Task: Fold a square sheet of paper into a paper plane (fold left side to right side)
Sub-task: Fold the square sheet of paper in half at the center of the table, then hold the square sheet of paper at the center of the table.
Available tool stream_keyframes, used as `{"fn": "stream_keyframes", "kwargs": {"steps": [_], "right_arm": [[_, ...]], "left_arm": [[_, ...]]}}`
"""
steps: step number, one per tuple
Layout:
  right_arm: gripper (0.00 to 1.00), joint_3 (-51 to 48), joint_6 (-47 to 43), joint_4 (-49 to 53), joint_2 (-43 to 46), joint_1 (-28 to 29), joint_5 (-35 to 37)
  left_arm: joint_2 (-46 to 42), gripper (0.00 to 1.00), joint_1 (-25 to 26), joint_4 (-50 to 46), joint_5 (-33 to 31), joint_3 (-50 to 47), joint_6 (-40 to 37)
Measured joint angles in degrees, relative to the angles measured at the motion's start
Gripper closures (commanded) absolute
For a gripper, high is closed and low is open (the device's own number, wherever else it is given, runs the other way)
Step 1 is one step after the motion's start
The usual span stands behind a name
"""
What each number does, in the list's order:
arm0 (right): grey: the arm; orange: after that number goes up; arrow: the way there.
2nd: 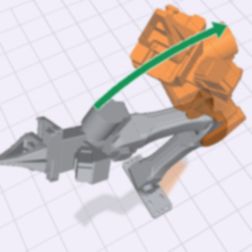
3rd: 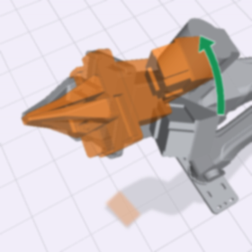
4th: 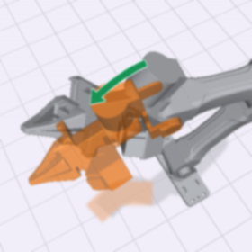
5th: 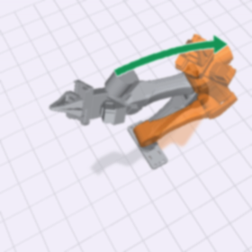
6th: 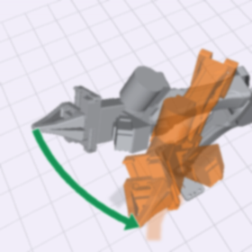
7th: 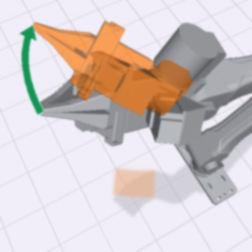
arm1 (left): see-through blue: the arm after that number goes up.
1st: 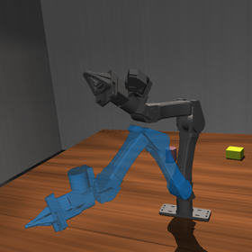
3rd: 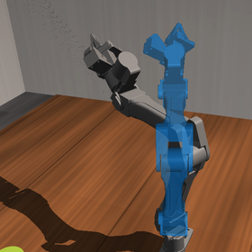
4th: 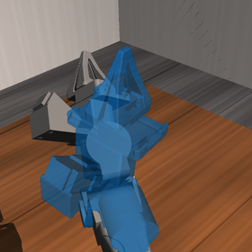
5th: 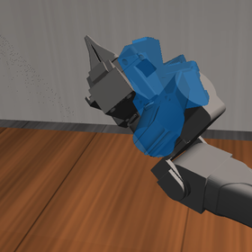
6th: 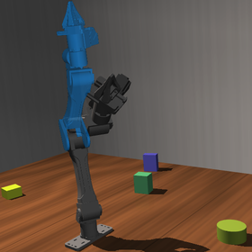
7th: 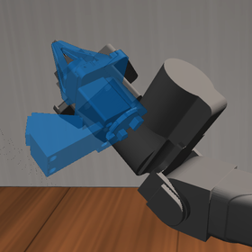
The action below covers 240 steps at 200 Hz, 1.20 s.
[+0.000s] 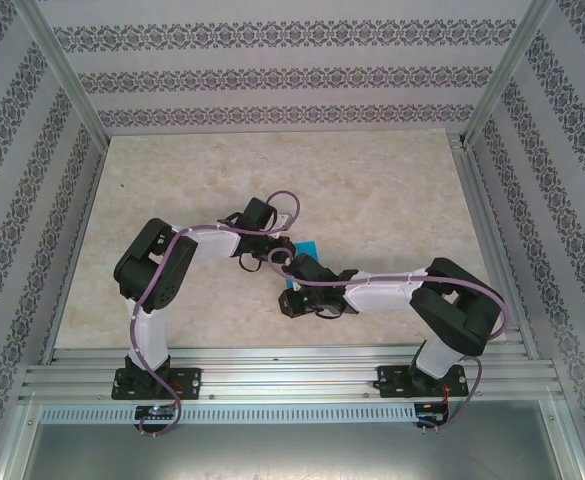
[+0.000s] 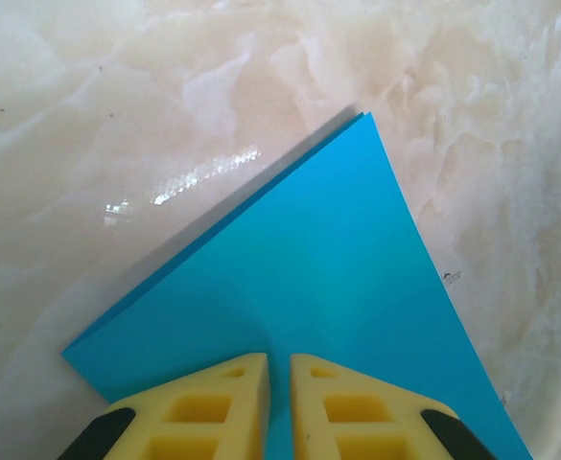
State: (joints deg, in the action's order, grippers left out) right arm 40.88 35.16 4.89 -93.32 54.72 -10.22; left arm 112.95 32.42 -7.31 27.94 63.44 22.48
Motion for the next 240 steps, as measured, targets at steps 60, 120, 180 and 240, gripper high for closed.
{"fn": "stream_keyframes", "kwargs": {"steps": [60,120,180,240], "right_arm": [[0.81,-3.0,2.7,-0.4,2.6,0.4,-2.8],[0.75,-3.9,2.7,3.4,16.5,-7.8,-8.0],[0.83,-2.3,4.2,-2.8,9.2,-22.6,-12.3],[0.85,4.1,4.4,-3.7,-4.3,-23.1,-12.8]], "left_arm": [[0.0,0.83,0.0,0.0,-0.1,0.0,0.0],[0.0,0.84,0.0,0.0,-0.1,0.0,0.0],[0.0,0.83,0.2,-0.2,-0.2,0.2,0.0],[0.0,0.83,0.4,-0.5,-0.8,0.4,0.0]]}}
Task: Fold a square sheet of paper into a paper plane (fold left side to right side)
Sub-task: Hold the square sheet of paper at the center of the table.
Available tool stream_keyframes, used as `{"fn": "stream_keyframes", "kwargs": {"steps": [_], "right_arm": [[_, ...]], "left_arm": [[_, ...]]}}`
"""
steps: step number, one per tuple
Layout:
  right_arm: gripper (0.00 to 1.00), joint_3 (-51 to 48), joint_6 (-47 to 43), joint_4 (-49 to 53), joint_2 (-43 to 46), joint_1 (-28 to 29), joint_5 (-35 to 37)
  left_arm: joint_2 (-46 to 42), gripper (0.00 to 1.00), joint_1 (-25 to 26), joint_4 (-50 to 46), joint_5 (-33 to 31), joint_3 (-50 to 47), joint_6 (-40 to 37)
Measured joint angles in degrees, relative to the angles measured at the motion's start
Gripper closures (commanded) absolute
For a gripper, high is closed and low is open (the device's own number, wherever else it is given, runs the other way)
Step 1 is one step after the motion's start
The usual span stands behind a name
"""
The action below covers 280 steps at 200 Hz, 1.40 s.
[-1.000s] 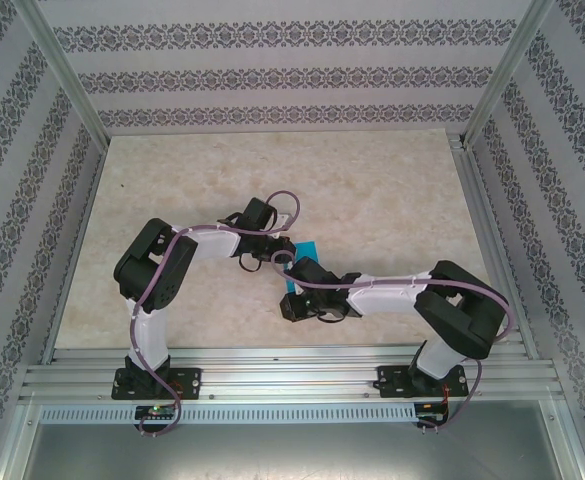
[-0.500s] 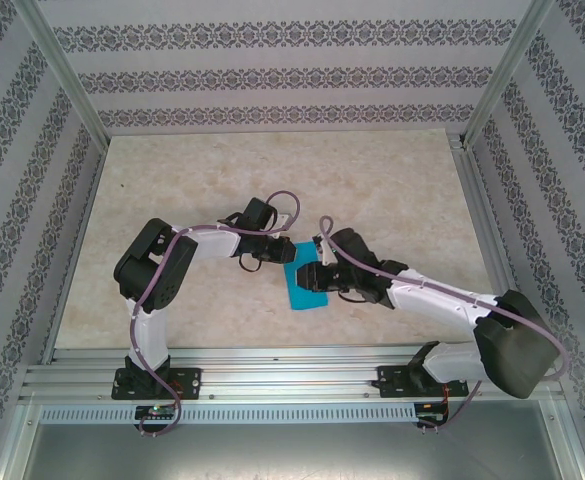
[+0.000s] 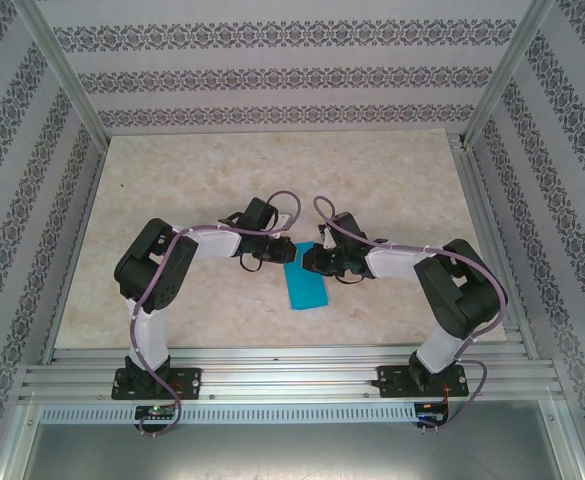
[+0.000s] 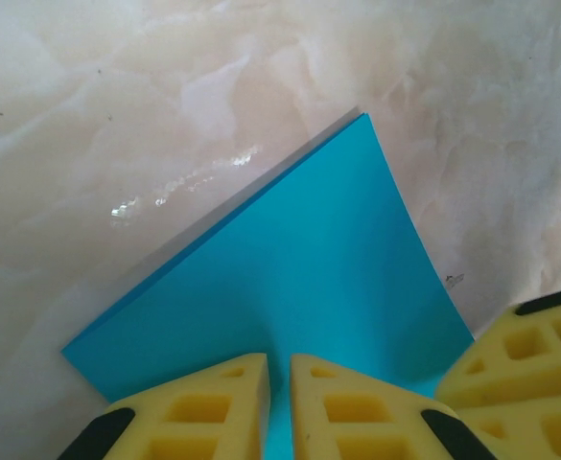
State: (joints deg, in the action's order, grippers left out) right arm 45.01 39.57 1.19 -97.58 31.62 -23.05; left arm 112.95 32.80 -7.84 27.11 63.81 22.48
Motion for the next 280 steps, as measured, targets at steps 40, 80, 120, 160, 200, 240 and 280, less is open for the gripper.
{"fn": "stream_keyframes", "kwargs": {"steps": [40,80,120,160,200,240,280], "right_arm": [[0.85,2.1,-0.1,1.6,-2.5,0.0,1.7],[0.85,3.1,-0.2,2.6,-4.2,0.1,2.1],[0.85,3.3,-0.2,3.1,-4.2,0.2,2.6],[0.85,3.8,-0.3,3.9,-4.2,0.5,3.4],[0.85,4.0,-0.5,4.4,-4.2,0.9,3.9],[0.85,4.3,-0.5,4.9,-4.2,1.0,4.3],[0.85,4.5,-0.5,5.2,-4.3,1.1,4.3]], "left_arm": [[-0.3,0.79,0.2,-0.3,-0.2,0.0,0.0],[-3.5,0.68,0.4,-4.2,-2.7,-0.1,-1.0],[-12.3,0.74,0.3,-4.8,-3.5,-2.3,-1.1],[-15.6,0.81,0.5,1.9,1.0,-11.3,3.7],[-15.3,0.81,2.3,9.6,4.1,-18.7,11.4],[-14.7,0.81,2.6,15.0,4.1,-18.8,15.2],[-11.2,0.81,3.2,17.2,4.1,-18.4,16.9]]}}
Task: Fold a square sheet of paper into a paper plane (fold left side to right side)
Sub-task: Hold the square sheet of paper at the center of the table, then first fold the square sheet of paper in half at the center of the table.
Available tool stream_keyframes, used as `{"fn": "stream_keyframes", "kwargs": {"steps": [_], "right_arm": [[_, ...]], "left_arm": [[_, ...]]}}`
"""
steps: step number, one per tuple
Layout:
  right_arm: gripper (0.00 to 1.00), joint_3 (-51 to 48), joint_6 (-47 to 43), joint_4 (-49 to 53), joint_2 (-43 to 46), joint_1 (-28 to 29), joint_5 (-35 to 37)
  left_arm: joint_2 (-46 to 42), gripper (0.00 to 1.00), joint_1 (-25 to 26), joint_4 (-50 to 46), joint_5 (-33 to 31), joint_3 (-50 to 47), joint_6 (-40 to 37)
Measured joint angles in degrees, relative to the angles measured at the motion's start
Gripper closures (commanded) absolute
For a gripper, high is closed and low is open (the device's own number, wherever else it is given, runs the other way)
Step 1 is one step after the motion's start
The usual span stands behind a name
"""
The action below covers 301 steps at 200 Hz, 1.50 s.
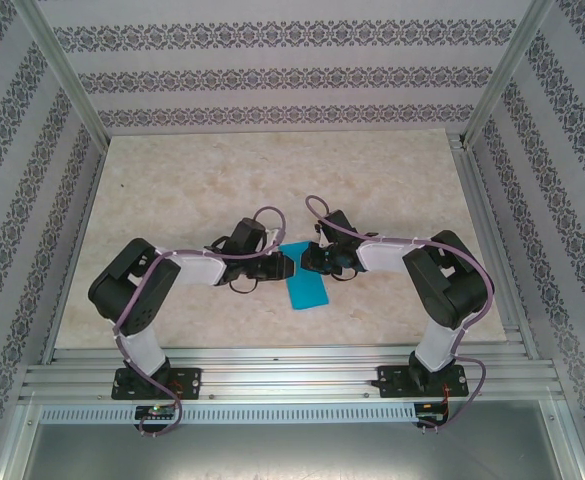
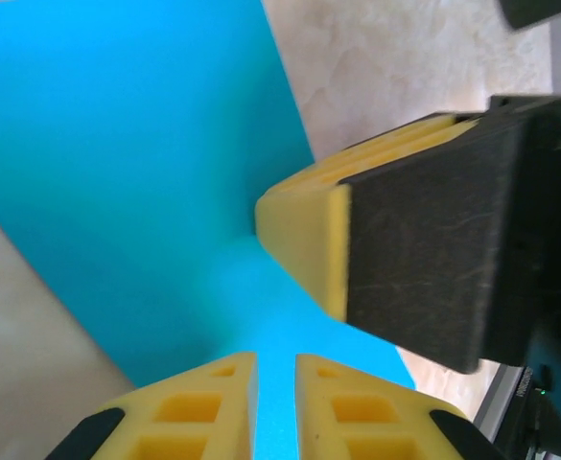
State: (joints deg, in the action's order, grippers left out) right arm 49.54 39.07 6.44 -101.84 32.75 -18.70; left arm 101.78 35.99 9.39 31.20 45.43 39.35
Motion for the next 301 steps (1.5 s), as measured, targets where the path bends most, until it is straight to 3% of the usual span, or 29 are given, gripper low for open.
{"fn": "stream_keyframes", "kwargs": {"steps": [109,191,253,301], "right_arm": [[0.84,5.4,0.2,6.5,0.5,-1.0,-1.0],[0.85,12.0,3.8,1.3,-9.7,-1.0,-4.7],[0.85,13.6,3.7,1.4,-11.0,-1.1,-5.0],[0.85,13.6,3.4,2.5,-10.8,-1.7,-5.0]], "left_arm": [[2.2,0.82,2.3,-1.8,-3.6,1.1,-2.3],[2.1,0.82,2.8,-2.6,-4.9,1.4,-3.3],[1.8,0.82,3.4,-3.6,-5.7,1.7,-4.8],[1.2,0.81,5.7,-5.8,-9.9,2.4,-7.1]]}}
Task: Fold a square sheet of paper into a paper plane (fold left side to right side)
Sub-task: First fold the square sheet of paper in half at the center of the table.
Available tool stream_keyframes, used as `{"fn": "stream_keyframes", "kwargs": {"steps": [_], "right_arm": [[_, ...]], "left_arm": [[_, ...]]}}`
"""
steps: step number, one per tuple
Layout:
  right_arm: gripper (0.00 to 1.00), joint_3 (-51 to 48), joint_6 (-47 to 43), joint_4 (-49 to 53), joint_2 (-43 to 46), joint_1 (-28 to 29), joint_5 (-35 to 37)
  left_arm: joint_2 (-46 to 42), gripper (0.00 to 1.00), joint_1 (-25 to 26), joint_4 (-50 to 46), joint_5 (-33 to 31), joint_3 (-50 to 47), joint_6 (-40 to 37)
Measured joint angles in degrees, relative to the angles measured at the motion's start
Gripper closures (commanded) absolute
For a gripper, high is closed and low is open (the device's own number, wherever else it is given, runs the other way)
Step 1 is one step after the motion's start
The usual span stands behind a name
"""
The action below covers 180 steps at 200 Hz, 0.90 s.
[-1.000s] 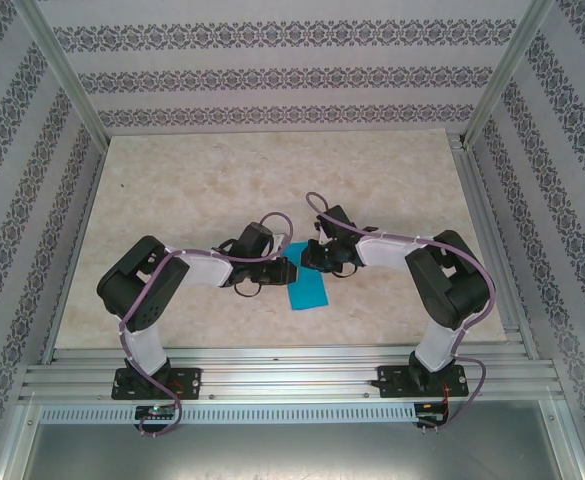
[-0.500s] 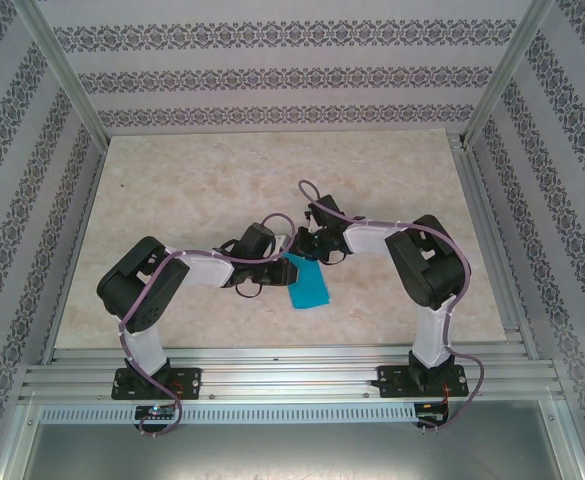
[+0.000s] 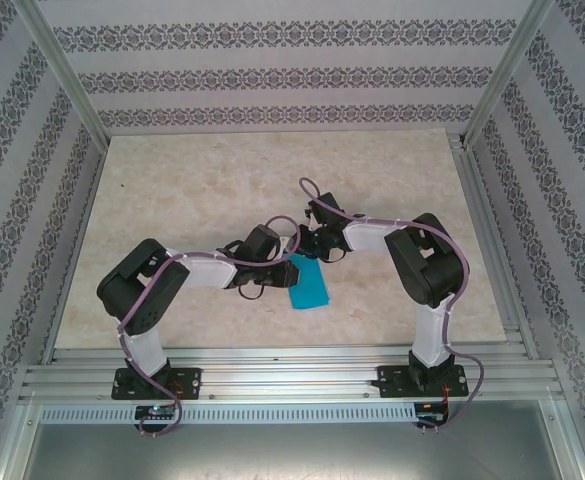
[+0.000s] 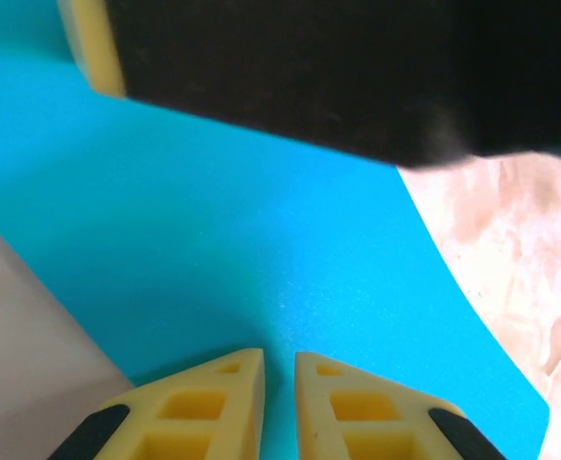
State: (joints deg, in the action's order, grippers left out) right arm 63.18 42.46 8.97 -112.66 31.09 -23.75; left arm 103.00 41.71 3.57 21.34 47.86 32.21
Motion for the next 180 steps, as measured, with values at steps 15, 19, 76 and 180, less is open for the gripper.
{"fn": "stream_keyframes", "kwargs": {"steps": [15,19,76,180], "right_arm": [[0.85,-0.1,-0.6,0.5,0.2,0.0,0.0],[0.85,-0.1,-0.7,0.6,0.2,0.0,0.1],[0.85,-0.4,-1.4,0.2,0.3,0.0,0.0],[0.85,-1.5,-1.0,-1.2,0.8,0.0,-0.2]], "left_arm": [[-0.2,0.81,1.2,-0.1,-2.3,0.0,-0.1],[-0.3,0.81,1.4,-0.1,-2.5,0.0,-0.1],[-2.6,0.81,4.1,3.5,-4.1,-4.1,-0.3],[-8.5,0.81,7.8,4.1,-0.6,-11.1,-0.5]]}}
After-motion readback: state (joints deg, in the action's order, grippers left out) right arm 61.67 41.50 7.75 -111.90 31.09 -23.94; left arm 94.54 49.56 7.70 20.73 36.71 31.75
